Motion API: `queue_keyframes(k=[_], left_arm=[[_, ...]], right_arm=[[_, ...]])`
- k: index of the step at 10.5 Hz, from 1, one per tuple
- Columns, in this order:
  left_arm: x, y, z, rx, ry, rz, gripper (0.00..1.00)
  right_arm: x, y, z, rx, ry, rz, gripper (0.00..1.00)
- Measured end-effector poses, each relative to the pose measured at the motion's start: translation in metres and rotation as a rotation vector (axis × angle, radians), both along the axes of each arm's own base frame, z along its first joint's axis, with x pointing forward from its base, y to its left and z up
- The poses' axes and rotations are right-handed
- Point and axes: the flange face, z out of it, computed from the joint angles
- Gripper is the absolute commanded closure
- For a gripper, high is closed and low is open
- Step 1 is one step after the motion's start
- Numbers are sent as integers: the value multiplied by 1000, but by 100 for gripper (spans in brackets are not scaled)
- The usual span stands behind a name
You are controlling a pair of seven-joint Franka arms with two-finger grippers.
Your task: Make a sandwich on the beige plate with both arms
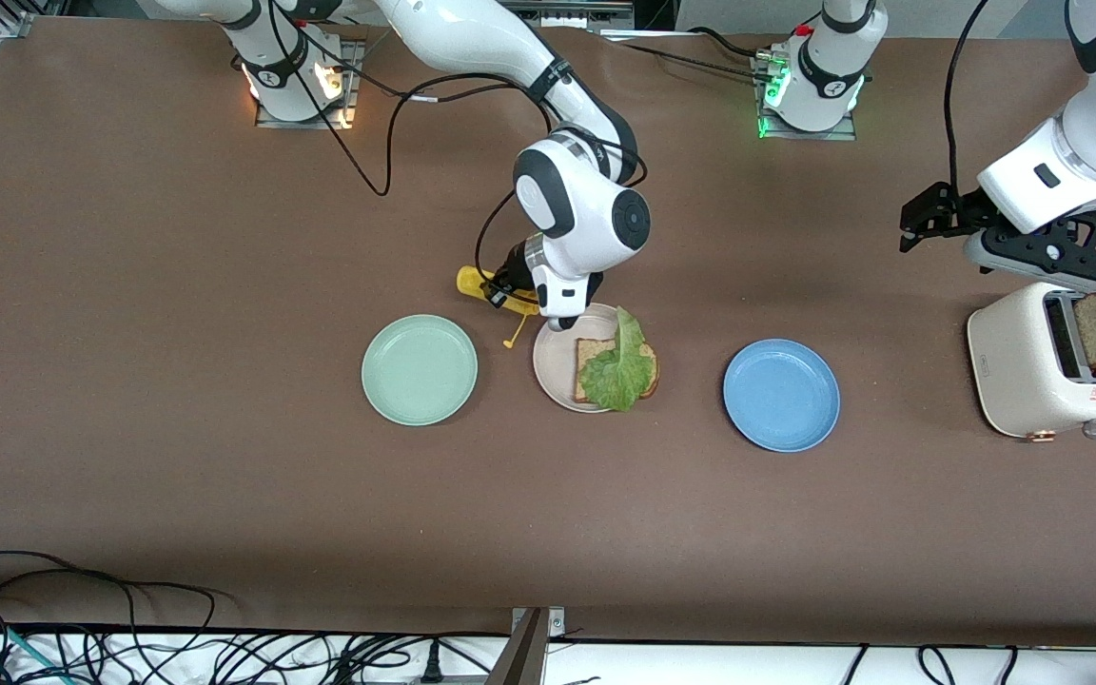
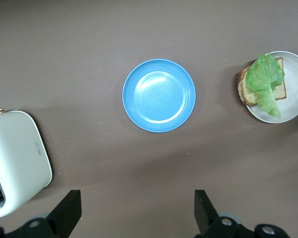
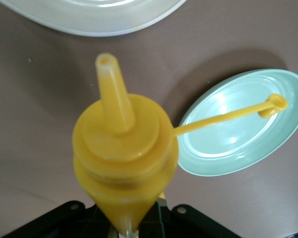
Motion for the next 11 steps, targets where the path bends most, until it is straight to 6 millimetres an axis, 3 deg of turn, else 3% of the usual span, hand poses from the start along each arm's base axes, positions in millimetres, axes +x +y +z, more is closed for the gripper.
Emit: queue_keyframes(k=[4,6,8,11], left_arm=[[0,1,0,0,2,1,0],[0,1,0,0,3,1,0],[0,1,0,0,5,2,0],[-1,1,-1,1,7,1,0]], right_arm=[[26,-10,46,122,-34,-36,92],[50,-30,78,210,-51,-84,92],[75,-60,113,311,-64,-145,92],[104,-126,164,462,-47,-222,92]])
